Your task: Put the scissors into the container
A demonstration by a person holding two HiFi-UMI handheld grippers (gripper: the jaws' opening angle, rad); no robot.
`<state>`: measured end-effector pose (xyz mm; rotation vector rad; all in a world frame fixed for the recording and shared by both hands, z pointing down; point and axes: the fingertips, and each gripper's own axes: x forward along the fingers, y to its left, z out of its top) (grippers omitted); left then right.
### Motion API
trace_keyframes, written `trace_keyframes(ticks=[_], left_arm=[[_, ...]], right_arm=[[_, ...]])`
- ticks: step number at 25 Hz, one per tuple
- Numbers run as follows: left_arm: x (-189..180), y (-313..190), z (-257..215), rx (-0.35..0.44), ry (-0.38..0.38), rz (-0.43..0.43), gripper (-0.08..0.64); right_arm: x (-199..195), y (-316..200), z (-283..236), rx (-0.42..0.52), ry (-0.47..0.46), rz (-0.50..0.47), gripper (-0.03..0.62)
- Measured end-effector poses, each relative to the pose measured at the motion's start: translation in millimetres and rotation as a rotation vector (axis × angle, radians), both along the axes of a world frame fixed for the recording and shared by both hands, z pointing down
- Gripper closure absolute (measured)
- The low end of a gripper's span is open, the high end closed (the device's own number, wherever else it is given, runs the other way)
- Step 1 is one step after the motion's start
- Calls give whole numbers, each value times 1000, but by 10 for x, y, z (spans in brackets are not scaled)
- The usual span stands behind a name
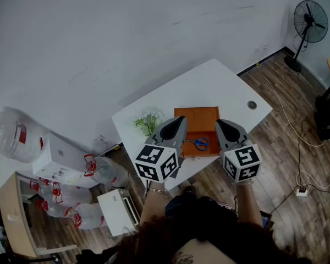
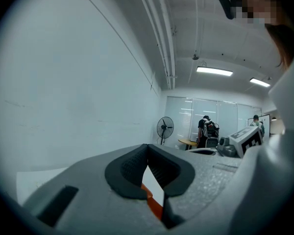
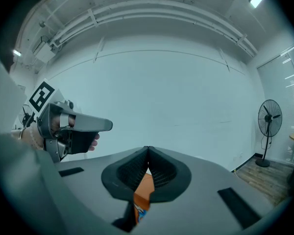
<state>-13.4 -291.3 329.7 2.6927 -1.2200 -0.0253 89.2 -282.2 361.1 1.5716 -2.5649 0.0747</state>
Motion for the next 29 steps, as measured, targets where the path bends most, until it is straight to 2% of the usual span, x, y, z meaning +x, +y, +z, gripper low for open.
trace_keyframes(ticks=[29], left_arm=[[63,-130,41,-25,23,39,545]], right_arm=[[-84,-108,23,-10,10,-23,594]])
